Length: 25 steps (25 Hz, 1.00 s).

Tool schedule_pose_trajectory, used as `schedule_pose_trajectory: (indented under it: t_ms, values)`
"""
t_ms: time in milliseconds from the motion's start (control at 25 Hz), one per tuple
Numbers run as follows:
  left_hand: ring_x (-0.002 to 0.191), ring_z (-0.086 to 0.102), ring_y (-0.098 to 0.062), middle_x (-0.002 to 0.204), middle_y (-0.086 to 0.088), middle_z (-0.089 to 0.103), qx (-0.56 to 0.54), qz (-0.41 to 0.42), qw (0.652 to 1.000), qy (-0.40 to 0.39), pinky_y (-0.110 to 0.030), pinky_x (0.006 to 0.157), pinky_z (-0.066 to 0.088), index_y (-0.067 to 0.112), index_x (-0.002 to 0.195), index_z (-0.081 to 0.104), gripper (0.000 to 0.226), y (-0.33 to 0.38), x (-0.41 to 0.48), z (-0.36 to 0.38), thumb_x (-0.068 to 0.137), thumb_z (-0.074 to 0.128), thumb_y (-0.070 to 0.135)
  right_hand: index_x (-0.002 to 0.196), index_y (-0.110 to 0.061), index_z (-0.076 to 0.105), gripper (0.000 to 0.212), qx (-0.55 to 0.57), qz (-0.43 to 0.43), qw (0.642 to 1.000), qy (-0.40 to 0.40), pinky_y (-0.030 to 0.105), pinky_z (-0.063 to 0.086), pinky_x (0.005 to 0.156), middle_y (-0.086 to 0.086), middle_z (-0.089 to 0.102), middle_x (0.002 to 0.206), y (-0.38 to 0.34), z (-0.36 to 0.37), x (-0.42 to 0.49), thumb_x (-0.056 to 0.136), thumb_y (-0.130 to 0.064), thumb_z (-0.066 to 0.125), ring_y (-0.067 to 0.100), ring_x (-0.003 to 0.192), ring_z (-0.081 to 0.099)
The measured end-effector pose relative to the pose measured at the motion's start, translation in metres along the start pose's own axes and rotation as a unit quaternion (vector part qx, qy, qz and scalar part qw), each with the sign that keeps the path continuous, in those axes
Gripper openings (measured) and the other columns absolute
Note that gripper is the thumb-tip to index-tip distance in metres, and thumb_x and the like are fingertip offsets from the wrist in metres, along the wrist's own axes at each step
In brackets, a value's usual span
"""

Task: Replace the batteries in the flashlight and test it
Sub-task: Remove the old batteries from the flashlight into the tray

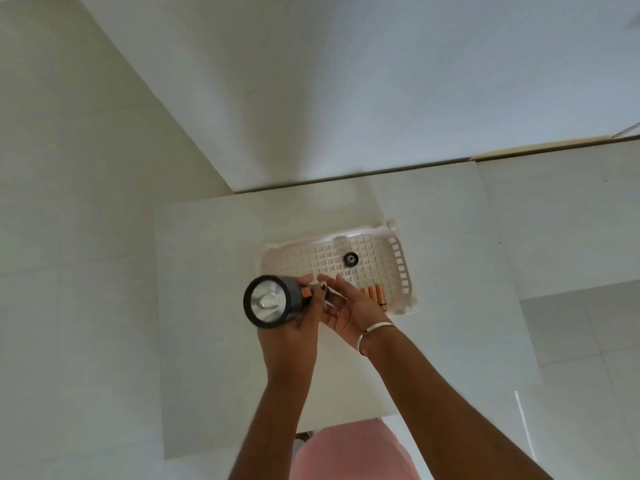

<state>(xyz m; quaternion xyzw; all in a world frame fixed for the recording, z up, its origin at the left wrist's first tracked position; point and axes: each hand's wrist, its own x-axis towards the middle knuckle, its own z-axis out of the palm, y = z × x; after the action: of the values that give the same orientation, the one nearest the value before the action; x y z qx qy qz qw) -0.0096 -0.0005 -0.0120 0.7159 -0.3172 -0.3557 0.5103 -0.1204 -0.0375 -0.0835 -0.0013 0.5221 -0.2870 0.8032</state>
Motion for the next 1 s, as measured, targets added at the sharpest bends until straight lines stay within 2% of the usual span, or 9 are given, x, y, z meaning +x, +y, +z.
schedule_pose_trajectory:
  t_ms: [120, 200, 320, 400, 520, 680, 760, 840, 1000]
  values:
    - [0.076, 0.072, -0.005, 0.077, -0.004, 0.075, 0.019, -0.041, 0.998, -0.032, -0.014, 0.067, 0.056, 0.000, 0.089, 0.061, 0.009, 0.002, 0.011, 0.009, 0.084, 0.069, 0.002, 0.112, -0.007, 0.066, 0.040, -0.005, -0.028, 1.000, 0.002, 0.038, 0.057, 0.073, 0.014, 0.073, 0.106, -0.003, 0.004, 0.004, 0.095, -0.040, 0.052, 0.028, 0.094, 0.070]
    - [0.088, 0.072, -0.017, 0.092, -0.006, 0.074, 0.050, -0.061, 0.997, -0.019, -0.024, 0.077, 0.057, 0.001, 0.101, 0.065, 0.025, 0.005, -0.001, 0.006, 0.081, 0.075, 0.013, 0.111, -0.009, 0.068, 0.044, -0.026, -0.046, 0.999, 0.008, 0.038, 0.056, 0.075, 0.012, 0.072, 0.107, -0.001, 0.005, 0.002, 0.094, -0.045, 0.050, 0.027, 0.096, 0.068]
    - [0.100, 0.068, -0.028, 0.107, -0.024, 0.067, -0.020, -0.012, 1.000, -0.019, -0.037, 0.097, 0.053, -0.012, 0.109, 0.057, 0.046, -0.001, -0.004, 0.004, 0.078, 0.078, 0.014, 0.107, -0.010, 0.070, 0.041, -0.018, -0.053, 0.998, 0.008, 0.039, 0.056, 0.077, 0.013, 0.073, 0.108, -0.002, 0.006, 0.002, 0.095, -0.044, 0.049, 0.027, 0.094, 0.070]
    - [0.096, 0.069, -0.023, 0.103, -0.023, 0.069, 0.026, 0.019, 0.999, -0.024, -0.023, 0.094, 0.052, -0.012, 0.105, 0.059, 0.045, -0.003, -0.005, 0.004, 0.077, 0.078, 0.017, 0.111, -0.009, 0.067, 0.044, -0.002, -0.036, 0.999, -0.002, 0.039, 0.056, 0.078, 0.013, 0.072, 0.107, -0.001, 0.008, 0.002, 0.097, -0.044, 0.046, 0.025, 0.092, 0.070]
    - [0.101, 0.069, -0.023, 0.103, -0.014, 0.071, 0.067, -0.003, 0.997, -0.024, -0.010, 0.089, 0.048, -0.004, 0.109, 0.063, 0.039, -0.010, -0.014, 0.003, 0.077, 0.078, 0.012, 0.113, 0.001, 0.063, 0.040, 0.038, -0.021, 0.999, -0.006, 0.029, 0.057, 0.063, 0.020, 0.070, 0.103, 0.000, 0.009, 0.001, 0.098, -0.034, 0.050, 0.022, 0.077, 0.071]
    - [0.100, 0.070, -0.015, 0.100, -0.004, 0.073, 0.005, -0.012, 1.000, -0.004, -0.027, 0.090, 0.056, 0.006, 0.103, 0.066, 0.025, -0.016, -0.002, 0.000, 0.082, 0.073, 0.017, 0.093, -0.002, 0.072, 0.026, -0.024, -0.002, 1.000, 0.005, 0.037, 0.060, 0.072, 0.022, 0.072, 0.097, 0.003, 0.006, 0.004, 0.097, -0.019, 0.053, 0.031, 0.089, 0.070]
    - [0.102, 0.070, -0.017, 0.101, -0.001, 0.072, -0.080, -0.099, 0.991, 0.051, -0.036, 0.079, 0.061, 0.014, 0.099, 0.065, 0.017, -0.014, 0.007, -0.003, 0.084, 0.072, 0.015, 0.084, -0.005, 0.076, 0.025, -0.049, 0.000, 0.999, 0.021, 0.035, 0.060, 0.069, 0.017, 0.073, 0.086, 0.000, 0.007, 0.001, 0.093, -0.022, 0.060, 0.027, 0.080, 0.071]
    - [0.103, 0.070, -0.027, 0.112, -0.011, 0.070, -0.189, -0.215, 0.954, 0.086, -0.035, 0.069, 0.062, 0.009, 0.107, 0.060, 0.025, -0.017, 0.014, -0.010, 0.086, 0.071, 0.015, 0.076, -0.009, 0.079, 0.022, -0.062, -0.002, 0.998, 0.028, 0.029, 0.059, 0.064, 0.012, 0.072, 0.077, -0.004, 0.006, 0.001, 0.088, -0.024, 0.067, 0.021, 0.070, 0.069]
    - [0.101, 0.070, -0.038, 0.114, -0.011, 0.072, -0.256, -0.306, 0.910, 0.115, -0.035, 0.059, 0.062, 0.008, 0.126, 0.052, 0.047, -0.017, 0.022, -0.021, 0.087, 0.068, 0.028, 0.086, -0.004, 0.073, 0.014, -0.046, -0.008, 0.999, 0.017, 0.028, 0.059, 0.062, 0.015, 0.073, 0.076, -0.005, 0.004, 0.000, 0.082, -0.018, 0.073, 0.021, 0.069, 0.072]
